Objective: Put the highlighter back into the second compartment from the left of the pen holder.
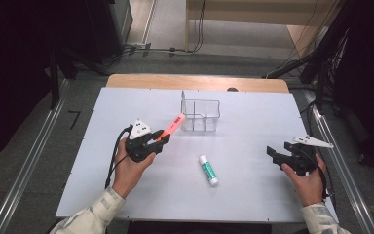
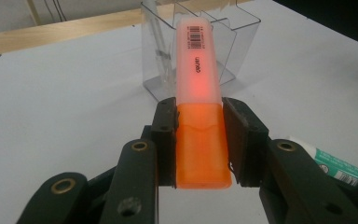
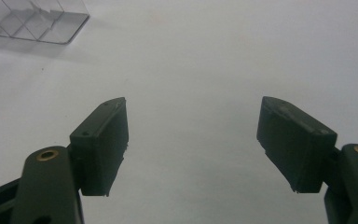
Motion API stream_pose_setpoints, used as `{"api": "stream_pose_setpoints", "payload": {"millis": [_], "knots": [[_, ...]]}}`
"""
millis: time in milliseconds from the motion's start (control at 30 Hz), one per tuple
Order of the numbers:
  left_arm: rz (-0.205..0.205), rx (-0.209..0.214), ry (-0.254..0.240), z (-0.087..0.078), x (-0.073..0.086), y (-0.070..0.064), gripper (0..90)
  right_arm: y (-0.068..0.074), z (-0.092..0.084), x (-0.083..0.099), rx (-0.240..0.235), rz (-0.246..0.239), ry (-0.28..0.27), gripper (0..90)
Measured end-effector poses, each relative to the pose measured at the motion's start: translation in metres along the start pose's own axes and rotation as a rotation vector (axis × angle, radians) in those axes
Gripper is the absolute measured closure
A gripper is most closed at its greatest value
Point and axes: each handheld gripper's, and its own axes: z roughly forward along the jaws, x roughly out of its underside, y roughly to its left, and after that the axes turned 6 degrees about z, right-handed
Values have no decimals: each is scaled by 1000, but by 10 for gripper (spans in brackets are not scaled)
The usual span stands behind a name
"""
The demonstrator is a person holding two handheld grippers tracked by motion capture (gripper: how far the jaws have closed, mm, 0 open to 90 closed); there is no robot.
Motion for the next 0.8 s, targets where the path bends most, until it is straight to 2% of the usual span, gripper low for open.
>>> {"api": "stream_pose_setpoints", "payload": {"millis": [333, 800], "knots": [[2, 13, -9, 2, -10, -1, 674, 0, 0, 0, -2, -4, -2, 238], [22, 15, -4, 18, -26, -5, 674, 0, 0, 0, -3, 0, 2, 238]]}}
